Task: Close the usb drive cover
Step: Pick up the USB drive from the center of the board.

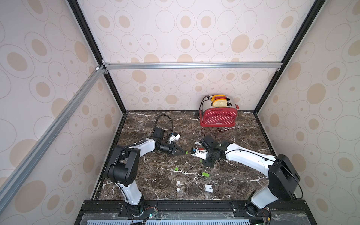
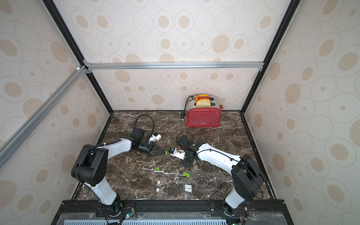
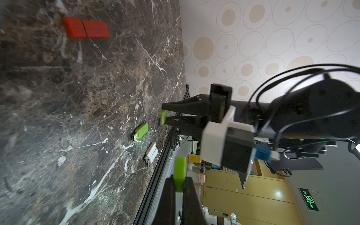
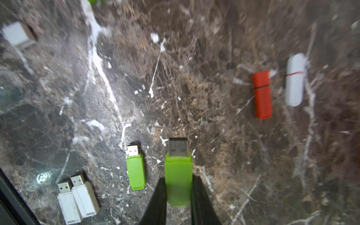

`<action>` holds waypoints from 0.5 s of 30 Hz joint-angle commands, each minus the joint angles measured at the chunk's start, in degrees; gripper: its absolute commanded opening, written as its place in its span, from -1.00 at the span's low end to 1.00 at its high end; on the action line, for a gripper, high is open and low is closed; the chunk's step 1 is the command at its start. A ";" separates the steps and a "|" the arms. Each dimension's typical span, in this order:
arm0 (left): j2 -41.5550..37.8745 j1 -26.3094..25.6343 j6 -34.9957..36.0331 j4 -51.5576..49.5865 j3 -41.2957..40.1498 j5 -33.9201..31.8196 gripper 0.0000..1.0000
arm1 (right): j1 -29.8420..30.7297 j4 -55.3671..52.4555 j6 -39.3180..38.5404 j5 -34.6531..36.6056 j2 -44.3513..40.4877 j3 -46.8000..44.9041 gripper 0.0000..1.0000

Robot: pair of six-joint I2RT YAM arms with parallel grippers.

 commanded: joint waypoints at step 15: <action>2.82 -3.01 2.77 -3.62 4.52 1.77 -0.90 | -0.41 2.32 -9.88 -7.89 0.65 5.77 -0.87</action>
